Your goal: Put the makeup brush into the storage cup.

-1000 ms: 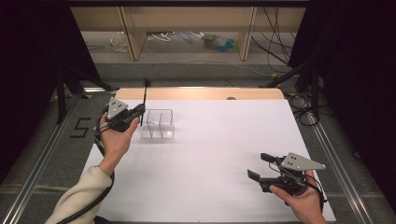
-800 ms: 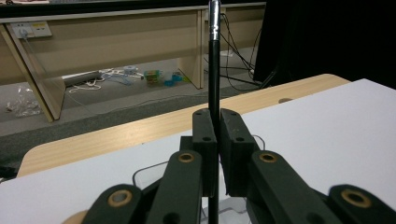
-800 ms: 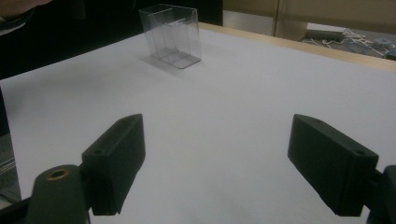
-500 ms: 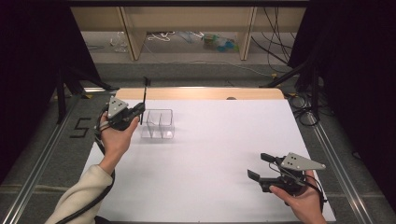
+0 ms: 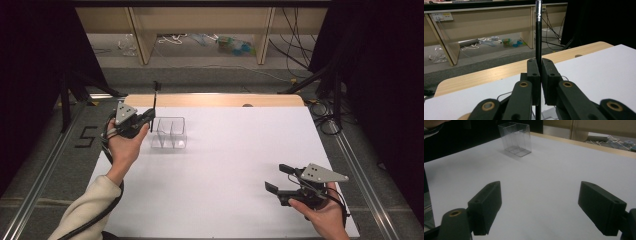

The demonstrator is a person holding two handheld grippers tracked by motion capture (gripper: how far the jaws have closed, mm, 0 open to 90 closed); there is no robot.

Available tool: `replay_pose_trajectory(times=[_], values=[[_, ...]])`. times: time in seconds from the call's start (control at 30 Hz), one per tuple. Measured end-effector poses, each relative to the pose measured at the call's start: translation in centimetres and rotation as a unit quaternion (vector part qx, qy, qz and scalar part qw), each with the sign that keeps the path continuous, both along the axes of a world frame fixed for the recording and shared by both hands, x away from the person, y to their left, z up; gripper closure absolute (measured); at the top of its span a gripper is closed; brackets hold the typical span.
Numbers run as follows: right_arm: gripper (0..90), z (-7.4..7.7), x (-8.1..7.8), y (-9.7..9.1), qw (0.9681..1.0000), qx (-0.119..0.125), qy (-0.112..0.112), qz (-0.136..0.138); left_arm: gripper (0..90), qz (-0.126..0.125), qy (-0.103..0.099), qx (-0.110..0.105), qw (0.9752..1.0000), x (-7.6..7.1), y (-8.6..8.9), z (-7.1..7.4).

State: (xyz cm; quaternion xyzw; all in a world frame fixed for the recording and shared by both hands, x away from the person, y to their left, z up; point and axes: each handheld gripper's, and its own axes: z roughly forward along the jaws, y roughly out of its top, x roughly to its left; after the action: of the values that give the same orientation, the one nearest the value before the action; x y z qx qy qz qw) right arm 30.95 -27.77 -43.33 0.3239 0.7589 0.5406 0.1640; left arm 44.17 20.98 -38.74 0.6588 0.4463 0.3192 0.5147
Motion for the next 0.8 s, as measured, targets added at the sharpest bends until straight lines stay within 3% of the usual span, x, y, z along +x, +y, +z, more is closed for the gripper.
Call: replay_pose_trajectory(times=[0.03,0.07,0.1,0.13,0.17,0.23,0.37,0.5,0.8], values=[[20.1,-0.04,0.08,0.0,1.0,0.0,-0.008,0.0,85.2,0.0,0.0,0.0,1.0,0.02,0.0,0.02],[20.1,-0.02,-0.05,0.07,1.0,0.004,0.006,0.001,85.3,0.001,0.0,0.0,1.0,0.04,-0.01,0.03],[20.1,-0.03,0.05,0.01,1.0,0.001,-0.005,0.0,85.2,0.001,0.0,0.0,1.0,0.07,-0.02,0.03],[20.1,0.12,-0.14,-0.08,0.9999,-0.008,0.008,-0.004,85.3,0.001,0.0,-0.001,1.0,0.1,-0.02,0.02],[20.1,-0.04,0.08,0.0,1.0,0.0,-0.008,0.0,85.3,0.002,0.0,-0.001,1.0,0.13,-0.01,0.01],[20.1,0.15,-0.15,-0.09,0.9999,-0.006,0.013,-0.002,85.2,0.002,0.001,-0.001,1.0,0.2,0.02,0.0],[20.1,0.03,-0.08,0.03,0.9999,0.004,0.01,0.001,85.2,0.003,0.001,-0.001,1.0,0.35,0.09,0.0],[20.1,0.13,-0.13,-0.09,0.9999,-0.004,0.013,-0.001,85.2,0.004,0.001,-0.003,1.0,0.43,0.08,0.02],[20.1,0.05,0.02,-0.13,1.0,-0.008,0.002,-0.001,85.2,0.007,0.0,-0.007,1.0,0.65,0.2,0.09]])
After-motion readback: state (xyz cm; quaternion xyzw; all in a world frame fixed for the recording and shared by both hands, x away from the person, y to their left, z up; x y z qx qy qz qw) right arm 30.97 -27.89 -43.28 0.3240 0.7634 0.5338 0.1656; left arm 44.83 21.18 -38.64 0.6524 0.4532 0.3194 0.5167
